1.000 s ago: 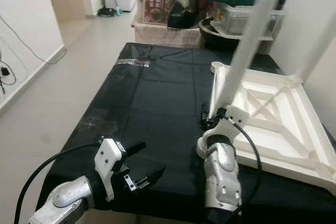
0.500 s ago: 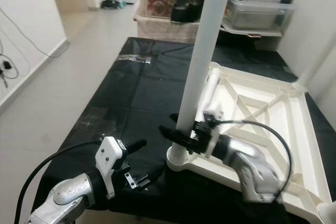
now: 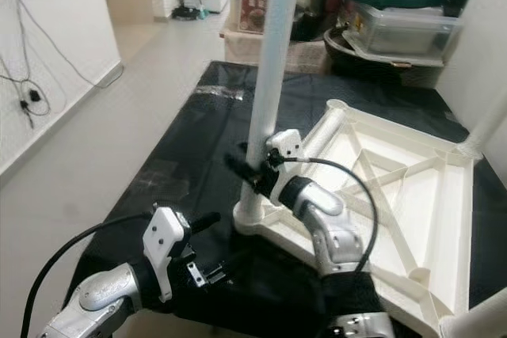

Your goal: Building children table

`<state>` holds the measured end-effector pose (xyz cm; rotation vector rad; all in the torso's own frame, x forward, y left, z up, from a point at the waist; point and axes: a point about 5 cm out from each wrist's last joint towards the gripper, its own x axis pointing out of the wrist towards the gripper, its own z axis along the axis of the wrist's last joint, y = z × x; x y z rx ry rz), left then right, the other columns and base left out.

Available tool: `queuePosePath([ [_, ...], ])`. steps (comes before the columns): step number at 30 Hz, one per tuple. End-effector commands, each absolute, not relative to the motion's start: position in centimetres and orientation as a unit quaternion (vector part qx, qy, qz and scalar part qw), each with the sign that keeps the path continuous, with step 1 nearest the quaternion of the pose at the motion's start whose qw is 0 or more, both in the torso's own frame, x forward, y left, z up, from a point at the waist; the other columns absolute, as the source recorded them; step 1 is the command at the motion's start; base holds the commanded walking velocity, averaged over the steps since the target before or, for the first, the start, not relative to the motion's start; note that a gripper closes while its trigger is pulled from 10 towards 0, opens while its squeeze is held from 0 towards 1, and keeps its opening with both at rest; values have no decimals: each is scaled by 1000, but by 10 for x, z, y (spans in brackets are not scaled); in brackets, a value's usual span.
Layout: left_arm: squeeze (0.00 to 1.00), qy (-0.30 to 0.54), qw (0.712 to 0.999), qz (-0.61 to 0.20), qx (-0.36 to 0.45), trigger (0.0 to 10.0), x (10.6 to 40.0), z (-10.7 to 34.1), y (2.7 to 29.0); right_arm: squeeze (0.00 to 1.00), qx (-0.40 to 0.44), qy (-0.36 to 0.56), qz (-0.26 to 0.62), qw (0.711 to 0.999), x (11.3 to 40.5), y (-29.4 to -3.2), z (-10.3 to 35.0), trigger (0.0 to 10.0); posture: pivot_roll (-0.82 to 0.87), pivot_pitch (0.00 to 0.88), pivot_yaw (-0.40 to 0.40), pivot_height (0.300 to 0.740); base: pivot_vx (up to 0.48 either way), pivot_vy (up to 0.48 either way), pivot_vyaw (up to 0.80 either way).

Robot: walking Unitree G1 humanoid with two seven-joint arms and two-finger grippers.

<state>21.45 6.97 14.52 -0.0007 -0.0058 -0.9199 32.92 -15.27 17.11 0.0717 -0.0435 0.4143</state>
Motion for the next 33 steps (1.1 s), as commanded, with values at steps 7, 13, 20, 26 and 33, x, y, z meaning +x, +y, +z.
queuePosePath([
  [7, 0, 1, 894, -448, 0, 10000, 213, 142, 70, 0, 79, 33, -329, 941, 270, -222, 141, 0, 210, 0, -55, 740, 0, 0, 0],
  [13, 0, 2, 894, -447, 0, 10000, 213, 142, 70, 0, 101, 9, -275, 956, 288, -191, 142, 10000, 217, 0, -55, 740, 0, 0, 0],
  [20, 0, 2, 895, -446, -1, 10000, 212, 142, 70, 0, 113, -52, -188, 974, 304, -189, 154, 10000, 218, 0, -57, 740, 0, 0, 0],
  [26, 0, 2, 895, -446, -1, 10000, 213, 142, 70, 0, 157, -88, -2, 984, 317, -224, 170, 10000, 219, 0, -58, 740, 0, 0, 0],
  [33, 0, 1, 895, -446, 0, 10000, 213, 141, 69, 0, 134, -23, 309, 941, 309, -215, 178, 10000, 218, 0, -58, 740, 0, 0, 0],
])
